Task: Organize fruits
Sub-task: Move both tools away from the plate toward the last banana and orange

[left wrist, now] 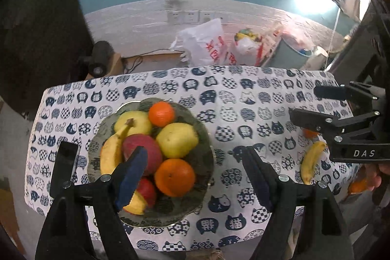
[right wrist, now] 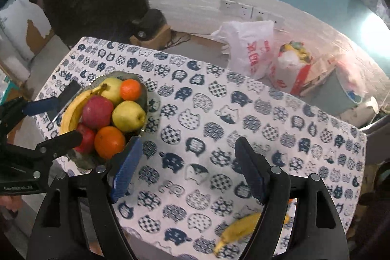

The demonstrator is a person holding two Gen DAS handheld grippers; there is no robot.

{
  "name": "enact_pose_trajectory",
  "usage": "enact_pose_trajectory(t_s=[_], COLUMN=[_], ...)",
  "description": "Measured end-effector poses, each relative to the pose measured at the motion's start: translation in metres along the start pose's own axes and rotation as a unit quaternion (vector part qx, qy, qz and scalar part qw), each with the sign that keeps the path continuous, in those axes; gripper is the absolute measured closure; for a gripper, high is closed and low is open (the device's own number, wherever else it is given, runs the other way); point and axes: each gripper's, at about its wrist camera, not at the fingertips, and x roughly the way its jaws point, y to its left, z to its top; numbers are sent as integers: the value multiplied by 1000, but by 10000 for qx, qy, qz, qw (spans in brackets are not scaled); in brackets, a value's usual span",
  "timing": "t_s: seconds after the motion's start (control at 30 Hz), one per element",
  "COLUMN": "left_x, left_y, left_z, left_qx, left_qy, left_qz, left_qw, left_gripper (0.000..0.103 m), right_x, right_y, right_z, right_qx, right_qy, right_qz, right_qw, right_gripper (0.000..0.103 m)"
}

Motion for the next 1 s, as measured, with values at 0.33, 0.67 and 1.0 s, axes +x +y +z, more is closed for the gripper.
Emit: enact_pose_trajectory(t_s=[0.33,0.67,1.0], left_x=[6,32,73], left_y=[-50,-105,-136], left_z=[9,21,27], left_qx=[474,1067,1373], left_qy=[56,195,471], left_qz=[-180,-360,-561], left_qw=[9987,9934,9878], left_gripper=[22,21,21], right_x=[-21,-12,21], right_y=[-42,-105,-167], right_z=[-24,-54,-83], right_qx=[267,739,1293], right_qy=[-23,266,682], right_qz=[-113,-381,-503], right_qw=[9996,9962,9880], right_gripper=[21,21,21])
